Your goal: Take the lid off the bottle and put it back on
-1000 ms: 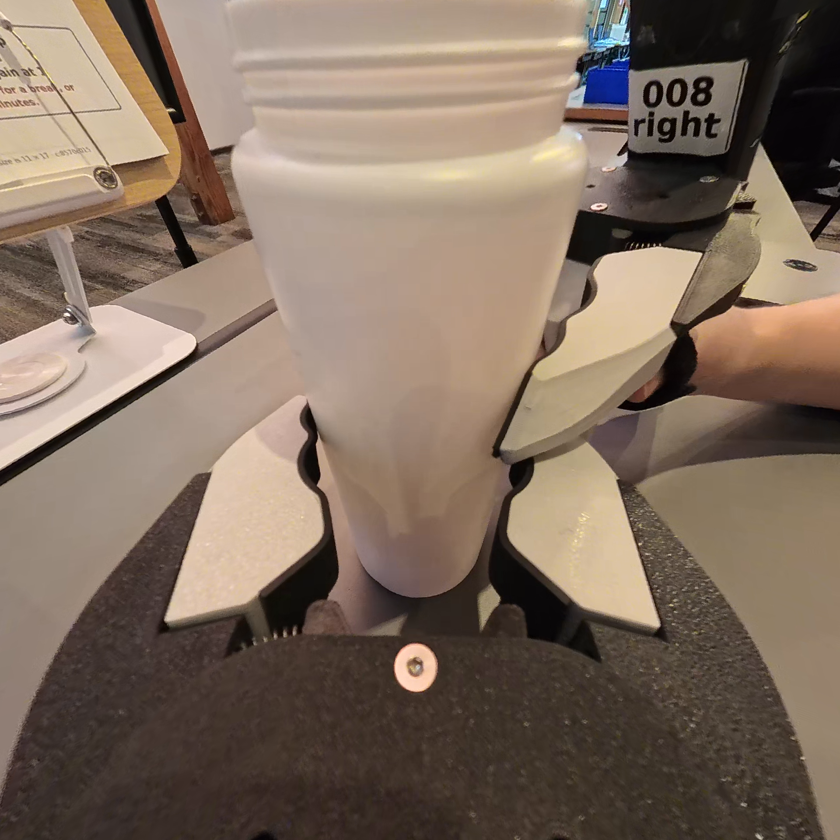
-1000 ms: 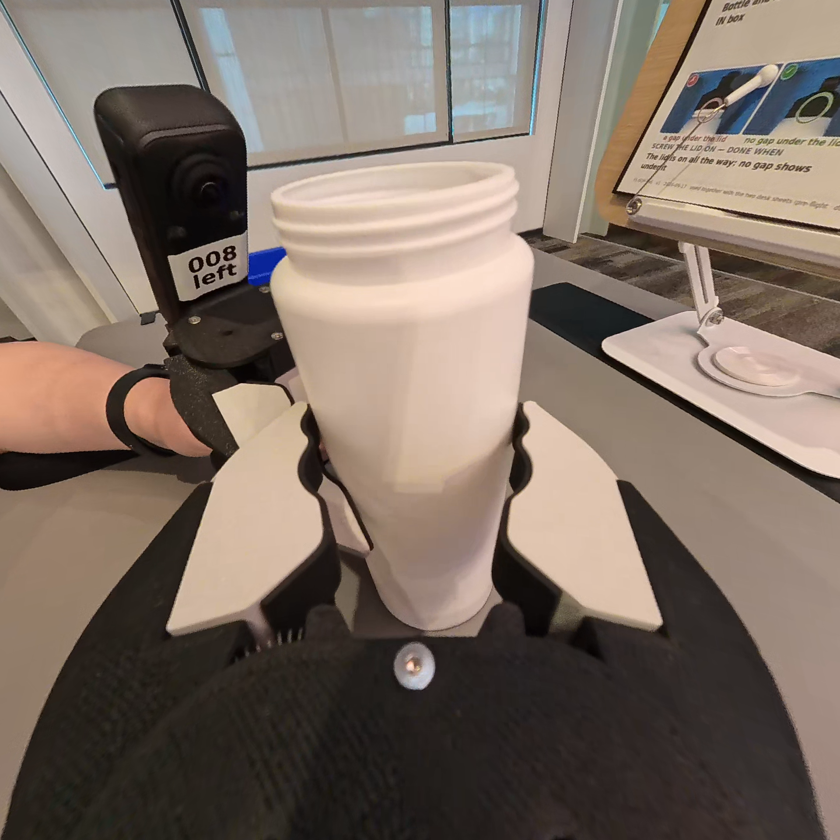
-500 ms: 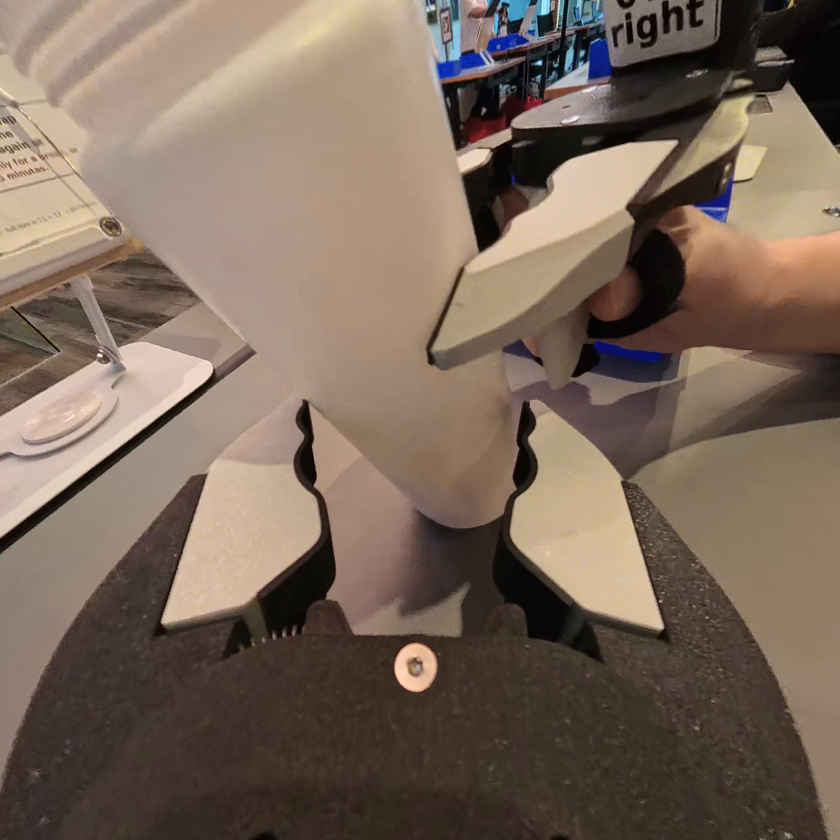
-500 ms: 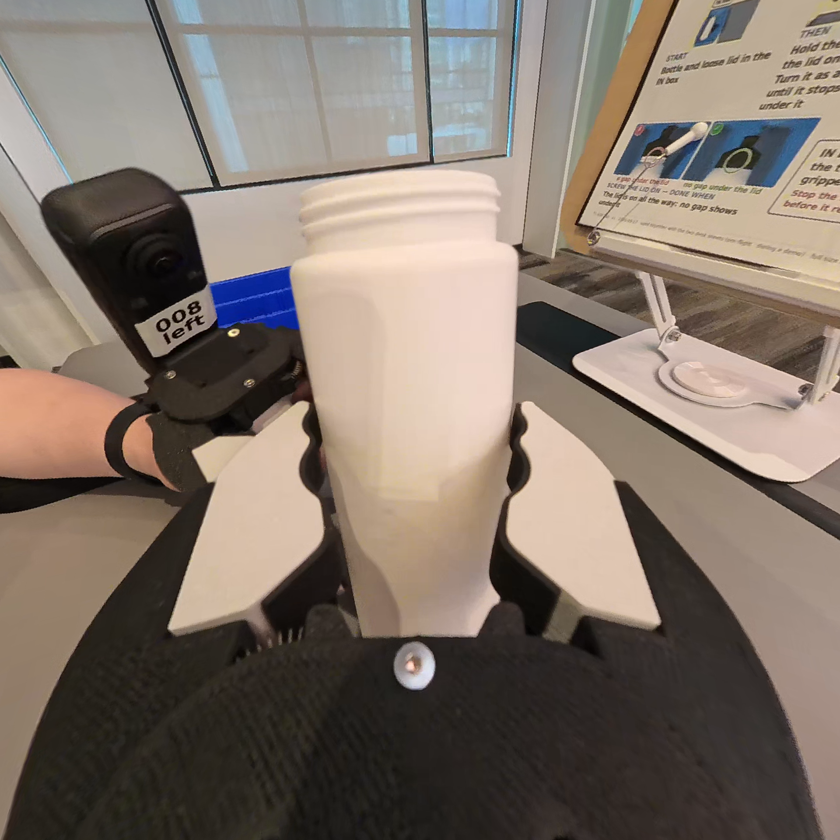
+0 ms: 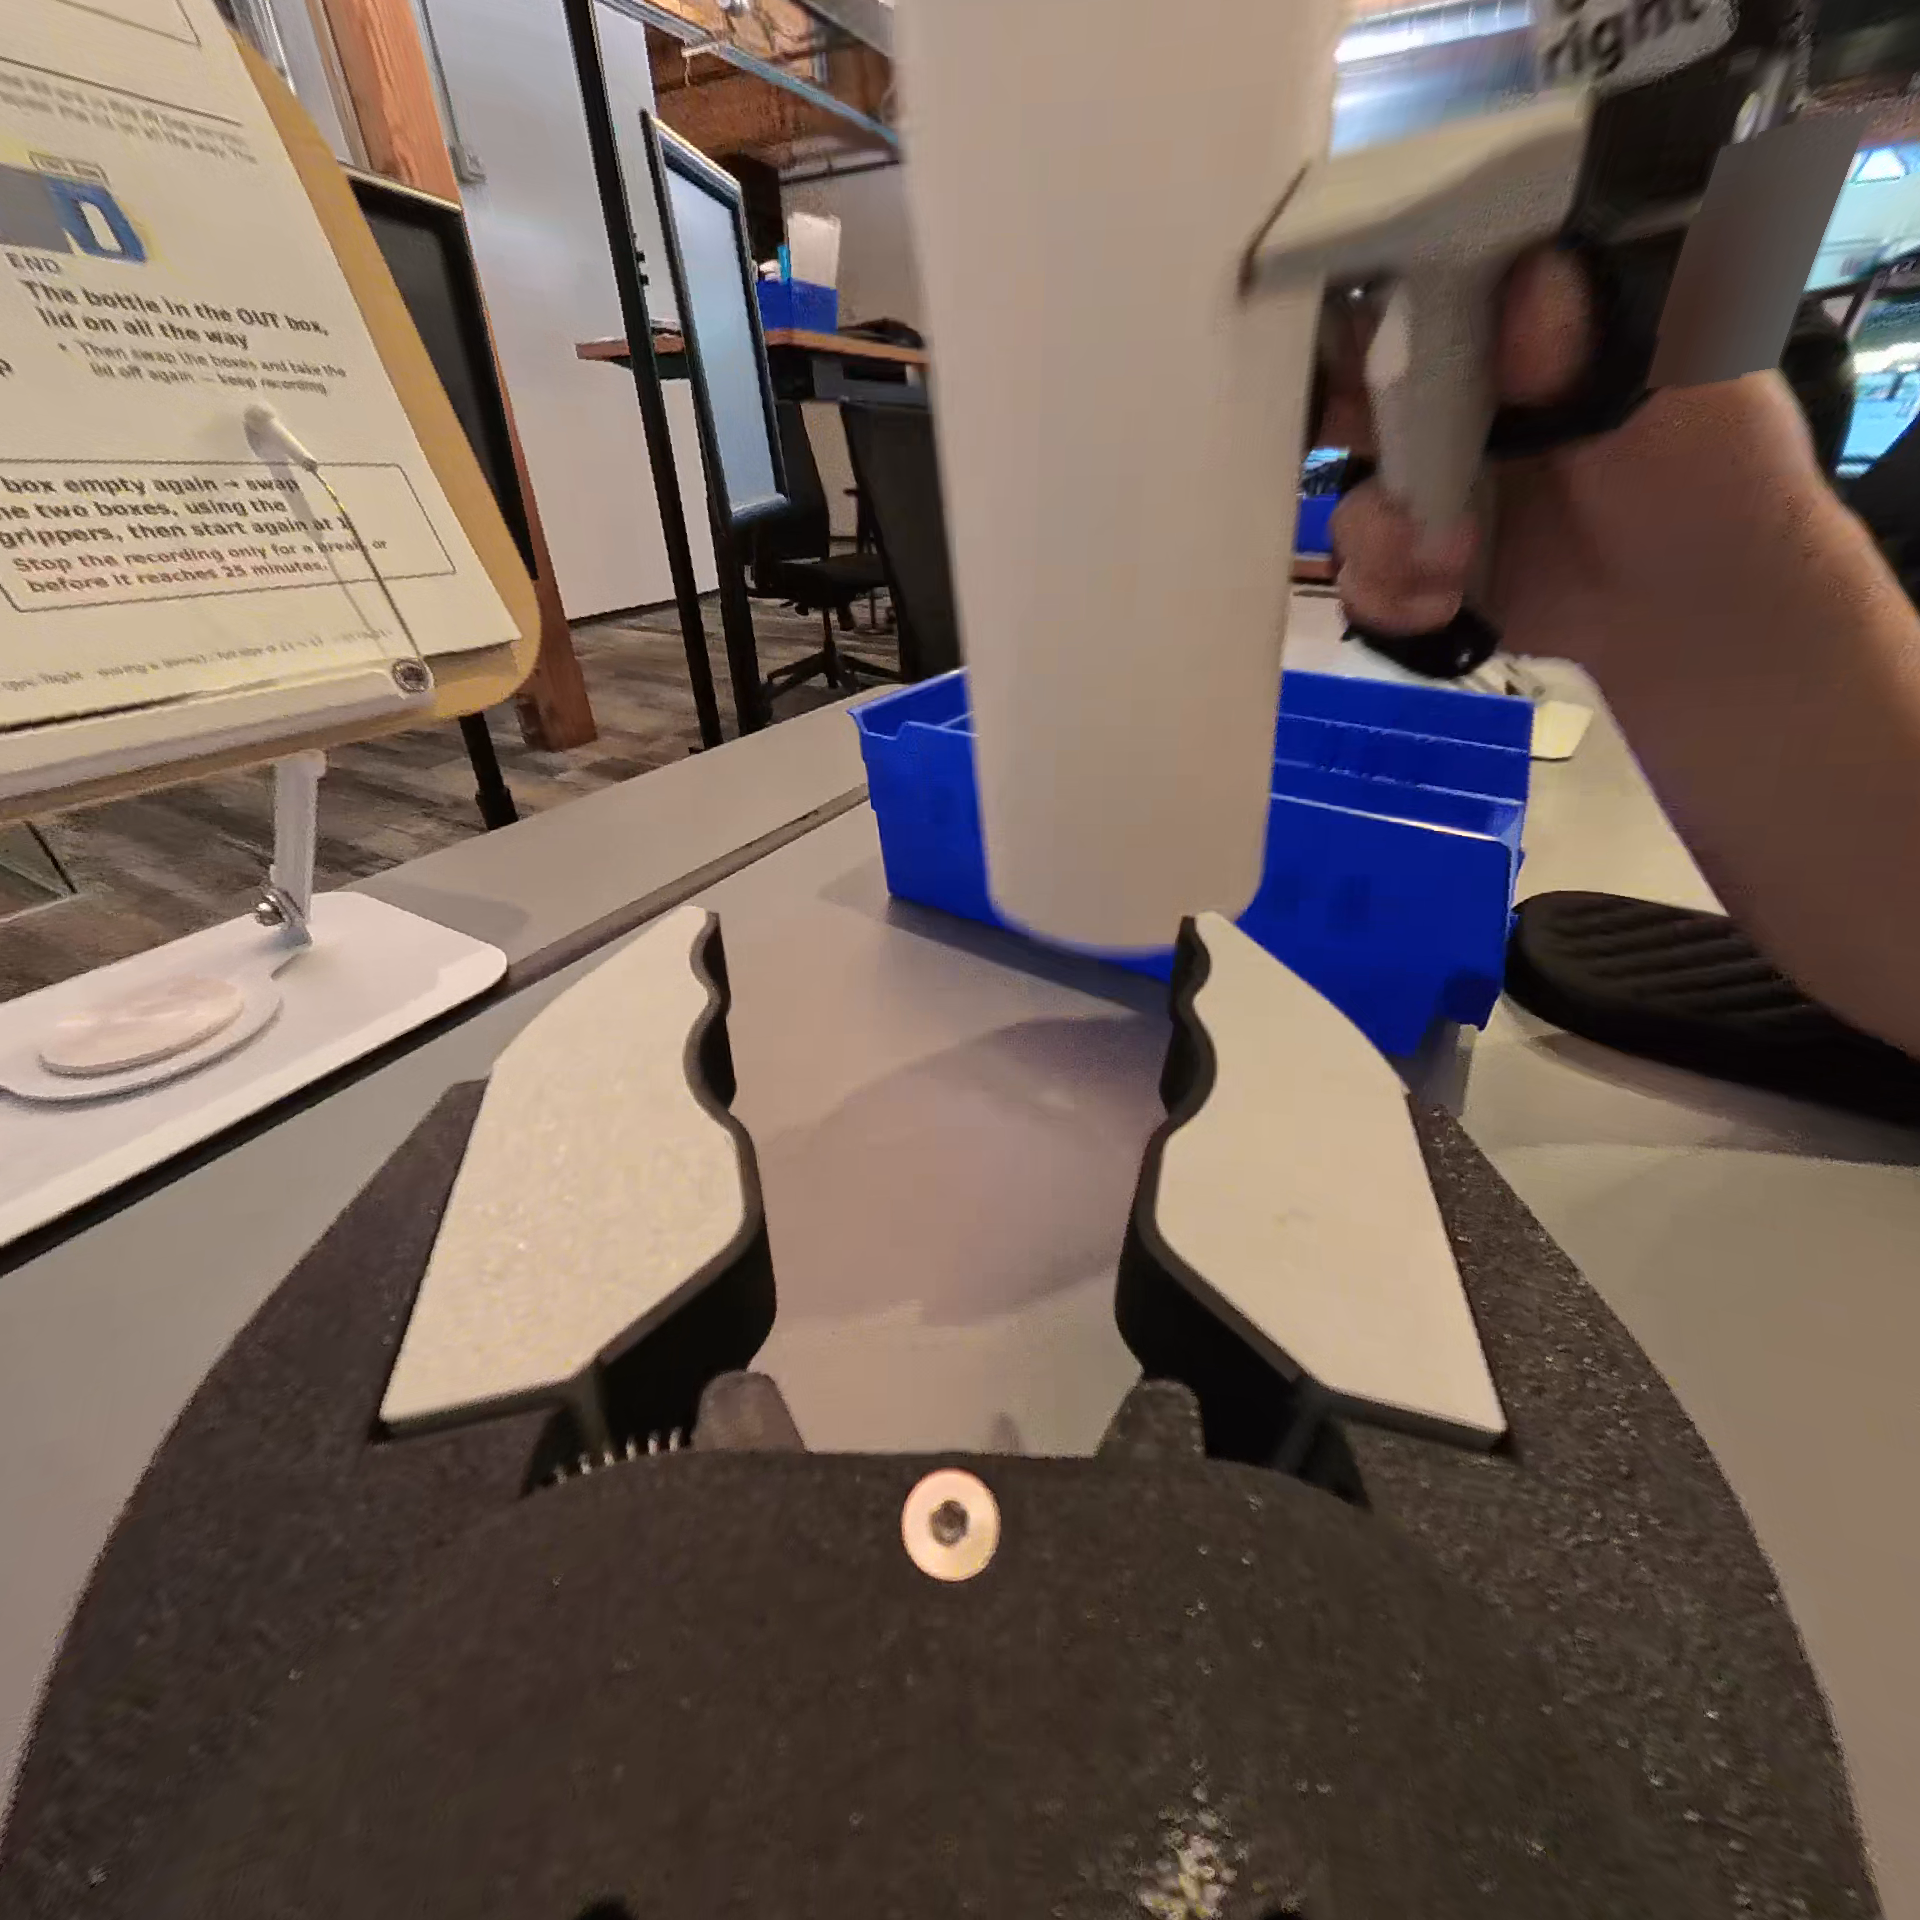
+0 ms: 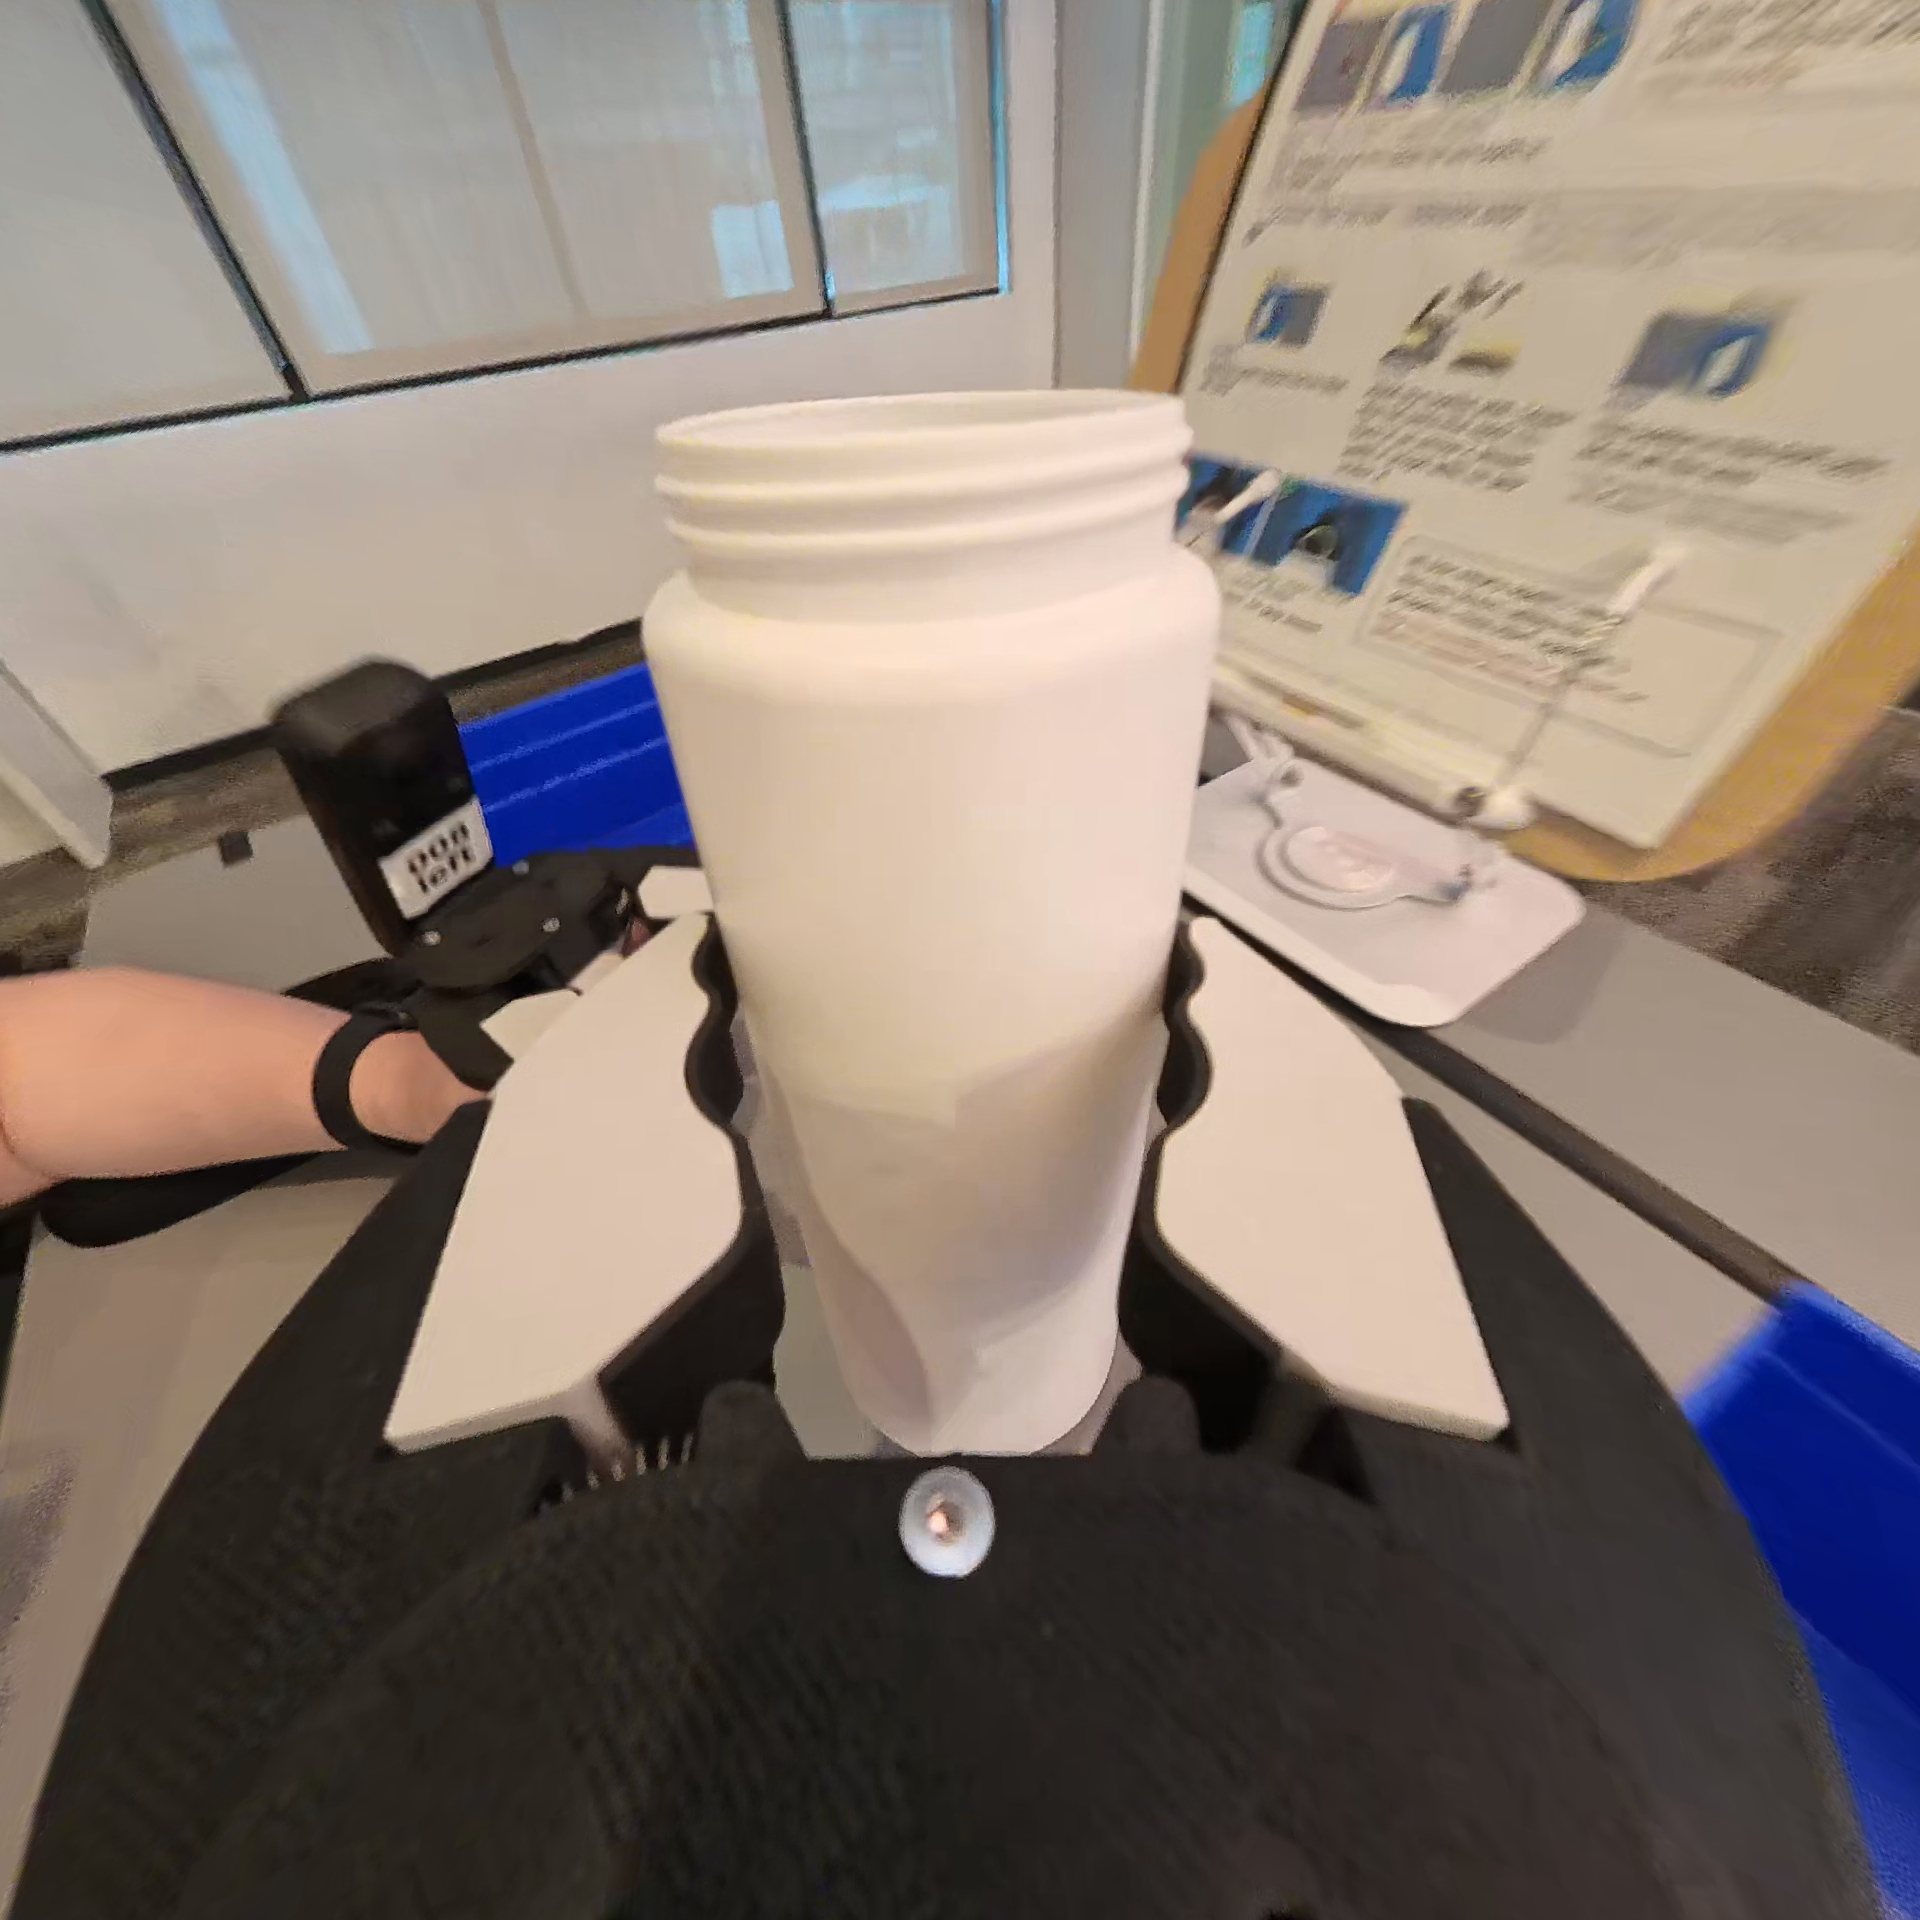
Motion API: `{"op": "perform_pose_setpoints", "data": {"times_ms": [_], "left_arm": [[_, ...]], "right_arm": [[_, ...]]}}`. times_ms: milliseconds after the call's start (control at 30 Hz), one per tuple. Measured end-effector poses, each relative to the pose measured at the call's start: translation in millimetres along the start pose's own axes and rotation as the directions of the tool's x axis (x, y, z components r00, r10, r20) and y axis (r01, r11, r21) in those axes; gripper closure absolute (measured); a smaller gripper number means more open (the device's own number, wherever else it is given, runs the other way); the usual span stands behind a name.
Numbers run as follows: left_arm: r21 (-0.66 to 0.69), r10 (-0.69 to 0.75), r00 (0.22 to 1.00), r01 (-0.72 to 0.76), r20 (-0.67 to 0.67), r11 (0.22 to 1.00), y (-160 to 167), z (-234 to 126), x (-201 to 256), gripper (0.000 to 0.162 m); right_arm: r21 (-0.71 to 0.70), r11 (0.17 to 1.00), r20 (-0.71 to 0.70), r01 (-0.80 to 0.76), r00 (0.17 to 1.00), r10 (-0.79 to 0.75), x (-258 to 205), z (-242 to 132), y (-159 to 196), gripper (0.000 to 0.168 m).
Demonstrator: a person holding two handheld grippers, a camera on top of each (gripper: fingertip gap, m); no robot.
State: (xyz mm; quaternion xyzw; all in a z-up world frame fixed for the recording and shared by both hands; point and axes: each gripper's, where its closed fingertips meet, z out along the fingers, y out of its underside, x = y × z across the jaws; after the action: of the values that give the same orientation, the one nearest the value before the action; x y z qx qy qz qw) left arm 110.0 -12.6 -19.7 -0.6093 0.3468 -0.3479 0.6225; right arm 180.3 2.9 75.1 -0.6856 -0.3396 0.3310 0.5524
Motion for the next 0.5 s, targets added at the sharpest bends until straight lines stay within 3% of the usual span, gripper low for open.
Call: {"op": "perform_pose_setpoints", "data": {"times_ms": [100,200,367,500], "left_arm": [[-0.048,-0.046,0.998,0.045,-0.033,0.998,10.1,3.9,2.1,0.082],[-0.104,-0.076,0.995,0.070,-0.058,0.992,22.8,8.6,6.7,0.082],[-0.148,-0.048,0.996,0.037,-0.070,0.988,32.1,11.3,12.1,0.083],[-0.170,-0.070,0.994,0.056,-0.080,0.984,36.7,12.1,14.3,0.083]], "right_arm": [[0.021,0.998,-0.082,-0.067,0.994,0.068,26.1,-50.4,-26.3,0.087],[-0.007,0.987,-0.206,-0.158,0.966,0.153,62.1,-93.3,-25.5,0.087],[-0.149,0.908,-0.349,-0.393,0.880,0.323,117.4,-126.2,25.8,0.087],[-0.320,0.739,-0.415,-0.594,0.789,0.454,142.2,-124.7,95.6,0.087]]}}
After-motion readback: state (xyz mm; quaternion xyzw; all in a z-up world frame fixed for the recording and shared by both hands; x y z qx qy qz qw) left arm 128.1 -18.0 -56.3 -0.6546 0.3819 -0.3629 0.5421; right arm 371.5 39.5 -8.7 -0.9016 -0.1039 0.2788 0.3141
